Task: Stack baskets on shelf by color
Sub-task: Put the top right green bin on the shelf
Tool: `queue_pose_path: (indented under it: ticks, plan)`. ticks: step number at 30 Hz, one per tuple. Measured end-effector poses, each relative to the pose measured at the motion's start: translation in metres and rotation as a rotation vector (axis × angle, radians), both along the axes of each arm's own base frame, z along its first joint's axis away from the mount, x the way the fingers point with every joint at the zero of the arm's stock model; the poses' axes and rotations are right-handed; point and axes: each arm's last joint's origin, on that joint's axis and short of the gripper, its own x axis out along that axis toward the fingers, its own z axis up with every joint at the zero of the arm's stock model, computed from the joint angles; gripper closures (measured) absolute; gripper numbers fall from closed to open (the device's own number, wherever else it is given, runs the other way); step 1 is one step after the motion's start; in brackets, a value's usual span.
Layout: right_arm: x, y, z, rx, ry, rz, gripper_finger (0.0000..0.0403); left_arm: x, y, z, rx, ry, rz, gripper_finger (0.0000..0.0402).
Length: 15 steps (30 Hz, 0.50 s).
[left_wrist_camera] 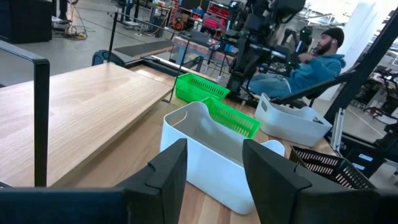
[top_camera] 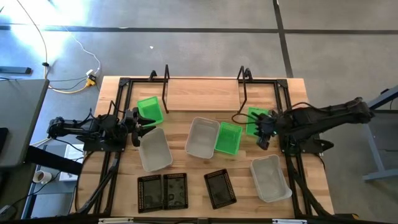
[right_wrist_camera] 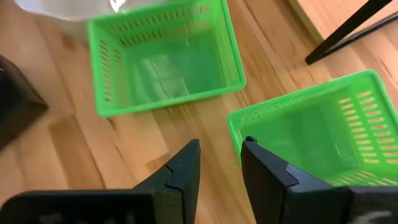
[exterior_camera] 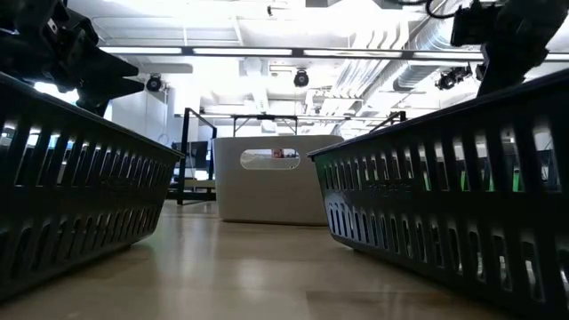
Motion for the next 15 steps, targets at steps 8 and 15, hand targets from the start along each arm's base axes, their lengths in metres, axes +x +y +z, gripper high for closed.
queue_pose_path:
  ticks: [8, 15]
  plan:
    - [0.023, 0.004, -0.024, -0.032, 0.174, 0.004, 0.0299, 0.000, 0.000, 0.000, 0.000, 0.000, 0.000, 0.0257]
    - [0.039, 0.006, -0.043, -0.072, 0.302, 0.051, 0.0300, 0.000, 0.000, 0.000, 0.000, 0.000, 0.000, 0.0257]
